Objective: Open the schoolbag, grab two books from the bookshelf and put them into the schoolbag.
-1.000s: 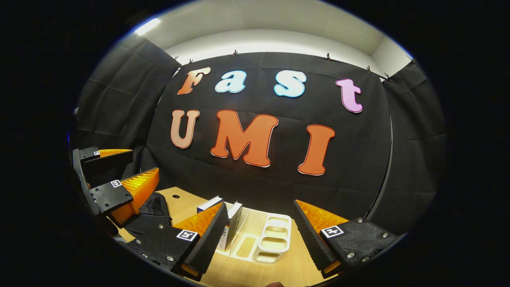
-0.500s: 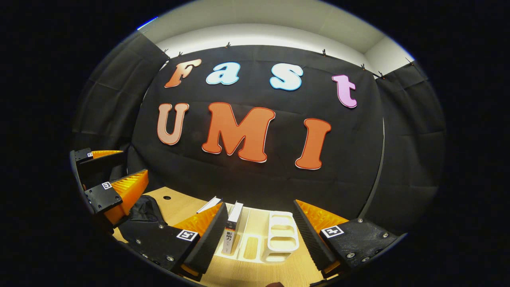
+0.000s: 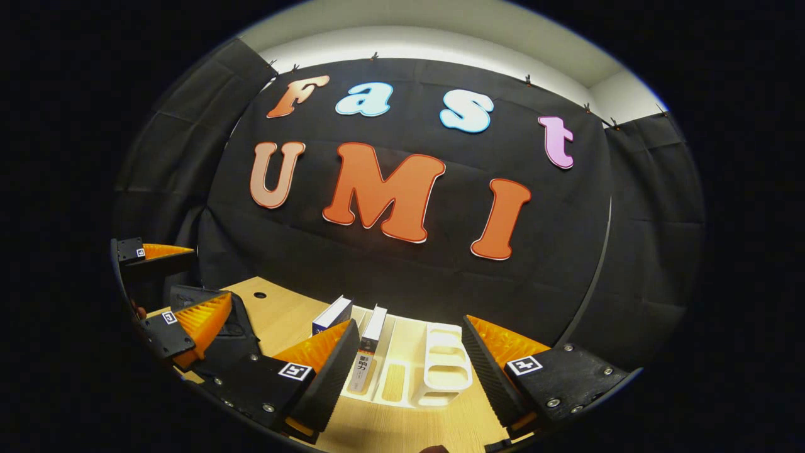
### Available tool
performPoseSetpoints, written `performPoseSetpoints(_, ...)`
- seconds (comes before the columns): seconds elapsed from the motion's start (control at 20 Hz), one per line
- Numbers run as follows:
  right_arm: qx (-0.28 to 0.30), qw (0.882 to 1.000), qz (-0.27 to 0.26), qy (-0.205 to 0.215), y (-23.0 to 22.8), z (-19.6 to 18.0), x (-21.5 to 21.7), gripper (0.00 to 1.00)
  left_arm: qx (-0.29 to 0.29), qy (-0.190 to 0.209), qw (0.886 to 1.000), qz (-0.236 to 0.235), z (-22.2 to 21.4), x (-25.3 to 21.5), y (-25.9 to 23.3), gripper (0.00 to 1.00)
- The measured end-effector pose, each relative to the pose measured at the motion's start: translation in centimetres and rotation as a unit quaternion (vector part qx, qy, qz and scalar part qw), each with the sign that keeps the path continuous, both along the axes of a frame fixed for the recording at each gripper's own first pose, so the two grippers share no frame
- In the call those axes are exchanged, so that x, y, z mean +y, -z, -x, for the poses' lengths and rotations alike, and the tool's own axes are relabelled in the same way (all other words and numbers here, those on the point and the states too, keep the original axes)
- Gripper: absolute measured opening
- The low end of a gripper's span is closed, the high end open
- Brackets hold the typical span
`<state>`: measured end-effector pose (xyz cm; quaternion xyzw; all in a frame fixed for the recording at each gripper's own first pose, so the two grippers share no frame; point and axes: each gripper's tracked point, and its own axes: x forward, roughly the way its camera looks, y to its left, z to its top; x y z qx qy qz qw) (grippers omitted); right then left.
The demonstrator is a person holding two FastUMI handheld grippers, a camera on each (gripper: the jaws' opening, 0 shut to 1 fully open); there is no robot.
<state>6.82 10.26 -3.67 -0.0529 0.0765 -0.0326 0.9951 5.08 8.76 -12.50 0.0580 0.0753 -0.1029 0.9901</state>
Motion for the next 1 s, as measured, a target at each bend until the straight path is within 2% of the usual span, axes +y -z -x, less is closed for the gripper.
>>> performPoseSetpoints(0.2,0.002,1.000,-0.005,-0.023,1.3,-1.4,-0.9,0.97,0.041,-0.016,0.995,-0.085,0.9,0.7,5.6,0.96)
performPoseSetpoints(0.45,-0.006,0.998,-0.030,-0.054,2.1,-4.2,-2.4,0.96,0.106,-0.035,0.975,-0.194,2.4,2.2,13.4,0.96)
performPoseSetpoints(0.55,0.002,0.997,-0.040,-0.062,3.1,-4.9,-3.1,0.97,0.136,-0.016,0.964,-0.230,3.3,2.0,16.8,0.96)
performPoseSetpoints(0.7,0.011,0.995,-0.059,-0.077,4.2,-5.7,-3.7,0.97,0.199,0.004,0.934,-0.298,4.7,3.4,21.9,0.96)
performPoseSetpoints(1.0,0.010,0.994,-0.083,-0.076,5.0,-6.4,-5.2,0.96,0.267,-0.002,0.890,-0.369,8.5,6.0,27.1,0.97)
